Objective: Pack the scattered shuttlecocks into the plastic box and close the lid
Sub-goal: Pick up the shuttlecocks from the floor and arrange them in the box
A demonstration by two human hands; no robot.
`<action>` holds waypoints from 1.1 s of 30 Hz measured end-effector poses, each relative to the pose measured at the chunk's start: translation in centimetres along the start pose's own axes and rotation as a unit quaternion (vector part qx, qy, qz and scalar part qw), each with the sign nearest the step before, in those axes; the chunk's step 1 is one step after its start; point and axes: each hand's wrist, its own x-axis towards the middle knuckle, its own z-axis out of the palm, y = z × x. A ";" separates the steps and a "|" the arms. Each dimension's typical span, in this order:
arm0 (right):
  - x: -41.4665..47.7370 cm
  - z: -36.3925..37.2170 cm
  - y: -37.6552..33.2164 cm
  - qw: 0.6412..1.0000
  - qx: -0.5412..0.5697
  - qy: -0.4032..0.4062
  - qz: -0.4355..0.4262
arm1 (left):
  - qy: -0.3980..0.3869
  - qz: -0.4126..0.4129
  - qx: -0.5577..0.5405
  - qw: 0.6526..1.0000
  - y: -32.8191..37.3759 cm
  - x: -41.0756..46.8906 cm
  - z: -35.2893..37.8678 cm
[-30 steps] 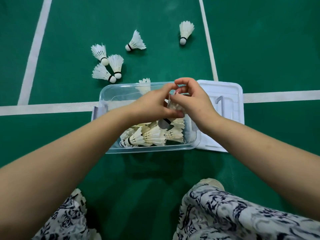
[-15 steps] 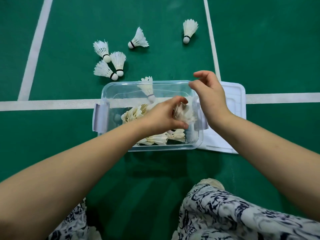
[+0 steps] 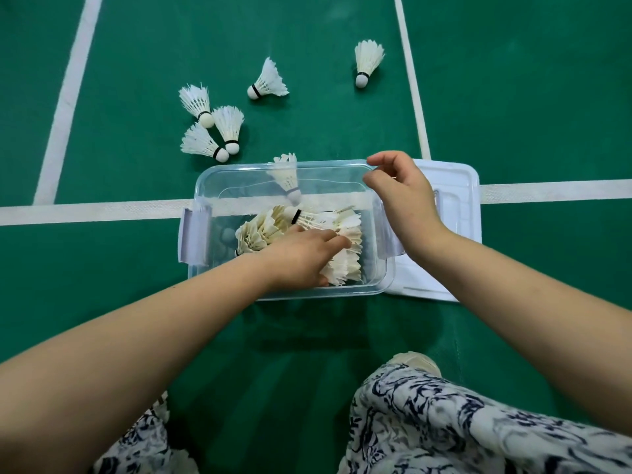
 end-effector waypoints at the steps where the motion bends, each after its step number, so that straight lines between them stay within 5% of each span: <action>1: 0.0 0.1 0.0 1.000 -0.002 -0.002 0.000 | -0.003 -0.002 -0.006 1.000 -0.1 0.0 0.0; 13: -0.4 0.4 -0.2 0.999 -0.028 -0.018 0.001 | -0.064 -0.006 -0.019 0.998 -0.3 -0.5 -0.5; 21: -2.3 0.4 -3.8 0.997 -0.058 -0.010 -0.045 | 0.045 -0.035 -0.047 0.997 0.0 -3.7 -4.2; 28: -4.2 0.7 -8.9 0.966 -0.224 -0.045 -0.120 | 0.145 -0.054 -0.048 0.987 -0.2 -8.4 -10.6; 33: -7.0 2.0 -11.9 0.931 -0.317 -0.095 -0.154 | 0.096 -0.034 0.086 0.991 0.1 -12.6 -14.5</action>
